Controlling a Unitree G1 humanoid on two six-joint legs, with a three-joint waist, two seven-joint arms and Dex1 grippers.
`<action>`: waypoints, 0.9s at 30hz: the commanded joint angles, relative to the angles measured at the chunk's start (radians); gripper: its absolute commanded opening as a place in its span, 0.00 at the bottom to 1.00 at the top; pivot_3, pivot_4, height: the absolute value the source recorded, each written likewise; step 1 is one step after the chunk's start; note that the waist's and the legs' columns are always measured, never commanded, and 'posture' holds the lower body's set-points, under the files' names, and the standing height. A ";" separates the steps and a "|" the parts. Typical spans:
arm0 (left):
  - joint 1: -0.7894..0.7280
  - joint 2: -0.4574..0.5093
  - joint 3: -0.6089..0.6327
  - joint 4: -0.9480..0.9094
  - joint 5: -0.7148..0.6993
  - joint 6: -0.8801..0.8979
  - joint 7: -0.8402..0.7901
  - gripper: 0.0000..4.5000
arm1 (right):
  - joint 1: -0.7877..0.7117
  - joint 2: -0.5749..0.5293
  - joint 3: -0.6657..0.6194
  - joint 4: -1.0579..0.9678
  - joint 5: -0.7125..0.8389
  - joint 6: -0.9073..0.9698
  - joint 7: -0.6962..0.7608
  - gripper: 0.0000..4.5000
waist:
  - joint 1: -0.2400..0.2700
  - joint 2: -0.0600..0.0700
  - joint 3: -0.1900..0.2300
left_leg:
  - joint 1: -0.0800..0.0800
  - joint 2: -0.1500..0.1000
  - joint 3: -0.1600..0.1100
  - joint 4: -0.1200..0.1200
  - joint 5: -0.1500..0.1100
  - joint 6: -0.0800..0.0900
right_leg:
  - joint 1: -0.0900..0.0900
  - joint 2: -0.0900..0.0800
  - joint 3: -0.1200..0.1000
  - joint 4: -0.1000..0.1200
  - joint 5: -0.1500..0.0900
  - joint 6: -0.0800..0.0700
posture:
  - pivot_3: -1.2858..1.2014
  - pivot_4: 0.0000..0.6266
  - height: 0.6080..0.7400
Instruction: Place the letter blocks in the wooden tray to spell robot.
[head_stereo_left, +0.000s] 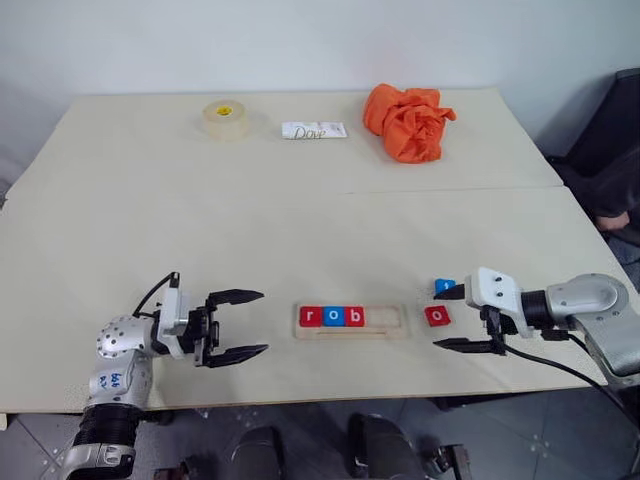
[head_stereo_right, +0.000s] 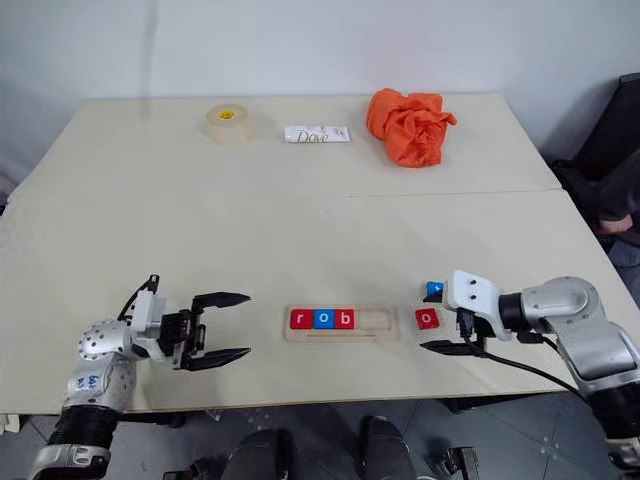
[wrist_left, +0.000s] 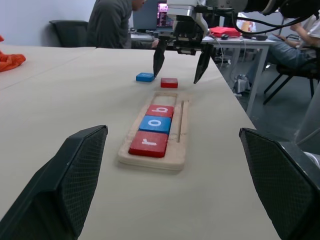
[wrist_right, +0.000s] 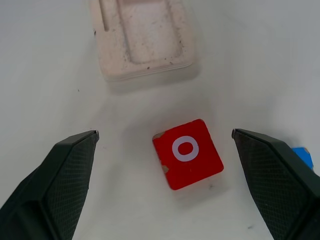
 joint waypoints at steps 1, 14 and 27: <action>0.032 0.011 0.030 -0.053 -0.014 -0.008 0.023 1.00 | -0.043 0.000 0.020 0.046 -0.024 -0.048 0.043 0.99 | 0.002 0.000 0.000 | 0.000 0.000 0.000 0.000 0.000 0.000 | 0.000 0.000 0.000 0.000 0.000 0.000 | 0.52 0.24 1.00; 0.070 0.011 0.047 -0.091 -0.010 -0.013 0.066 1.00 | -0.169 0.045 0.108 0.196 -0.117 -0.131 0.084 0.39 | 0.001 0.000 0.000 | 0.000 0.000 0.001 0.003 0.000 0.000 | 0.000 -0.001 0.000 0.002 0.000 0.000 | 0.52 0.24 1.00; -0.003 0.043 0.043 -0.014 -0.014 -0.009 -0.007 1.00 | -0.265 0.009 0.088 -0.059 -0.032 0.218 0.110 0.32 | 0.000 0.001 0.000 | 0.000 0.001 0.001 0.006 -0.001 -0.001 | -0.001 -0.001 0.000 0.005 0.000 0.000 | 0.52 0.24 1.00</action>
